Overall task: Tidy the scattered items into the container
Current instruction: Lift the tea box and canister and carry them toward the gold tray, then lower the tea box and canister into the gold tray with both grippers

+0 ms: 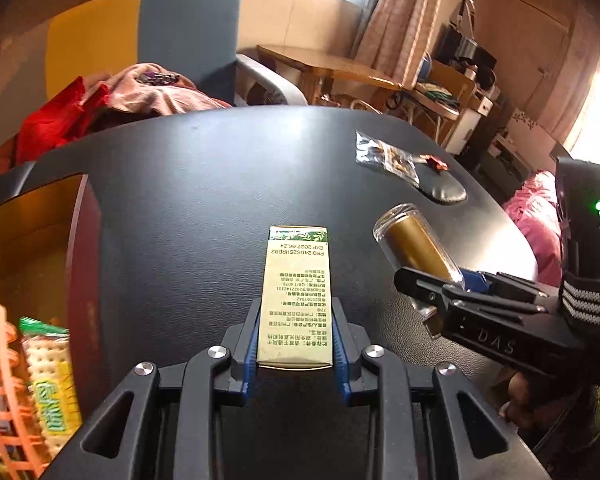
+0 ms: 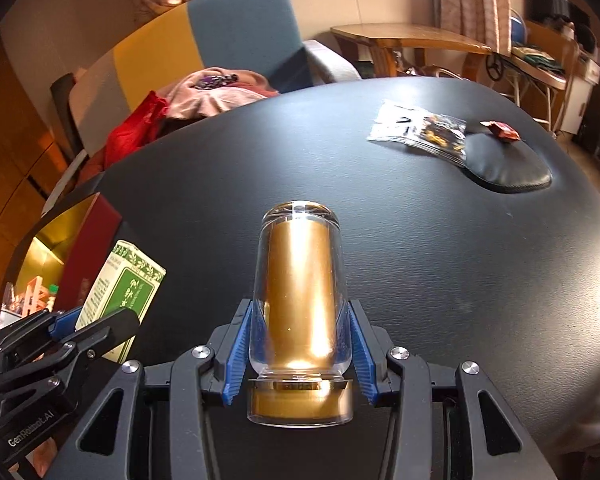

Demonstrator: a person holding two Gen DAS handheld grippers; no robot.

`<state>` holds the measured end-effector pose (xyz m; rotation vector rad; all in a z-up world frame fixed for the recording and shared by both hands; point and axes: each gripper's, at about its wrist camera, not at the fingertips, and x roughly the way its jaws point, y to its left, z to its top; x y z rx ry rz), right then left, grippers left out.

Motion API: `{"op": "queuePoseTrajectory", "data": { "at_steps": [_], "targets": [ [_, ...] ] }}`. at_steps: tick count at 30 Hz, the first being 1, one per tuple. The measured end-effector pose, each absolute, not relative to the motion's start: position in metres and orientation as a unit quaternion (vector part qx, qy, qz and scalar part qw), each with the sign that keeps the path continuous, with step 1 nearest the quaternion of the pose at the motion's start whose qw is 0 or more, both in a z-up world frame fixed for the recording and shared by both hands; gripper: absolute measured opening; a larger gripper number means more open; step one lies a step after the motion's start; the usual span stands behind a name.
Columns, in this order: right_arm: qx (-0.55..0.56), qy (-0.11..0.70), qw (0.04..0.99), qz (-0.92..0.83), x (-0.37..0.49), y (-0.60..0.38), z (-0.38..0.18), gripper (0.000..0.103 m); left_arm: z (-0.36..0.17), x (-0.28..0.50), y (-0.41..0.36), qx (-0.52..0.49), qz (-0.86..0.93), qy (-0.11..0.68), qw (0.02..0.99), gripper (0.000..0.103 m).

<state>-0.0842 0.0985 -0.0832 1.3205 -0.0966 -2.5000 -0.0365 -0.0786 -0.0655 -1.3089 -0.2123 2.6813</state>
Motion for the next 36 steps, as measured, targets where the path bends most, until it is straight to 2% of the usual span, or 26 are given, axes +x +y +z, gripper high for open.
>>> {"op": "queuePoseTrajectory", "data": {
  "at_steps": [23, 36],
  "targets": [
    [0.424, 0.017, 0.26, -0.867, -0.049, 0.005, -0.036, 0.046, -0.017, 0.02, -0.156, -0.372, 0.923, -0.096, -0.016, 0.03],
    [0.407, 0.061, 0.34, -0.846, -0.021, -0.074, -0.021, 0.046, -0.02, 0.061, -0.229, -0.362, 0.917, -0.135, -0.099, 0.03]
  ]
}}
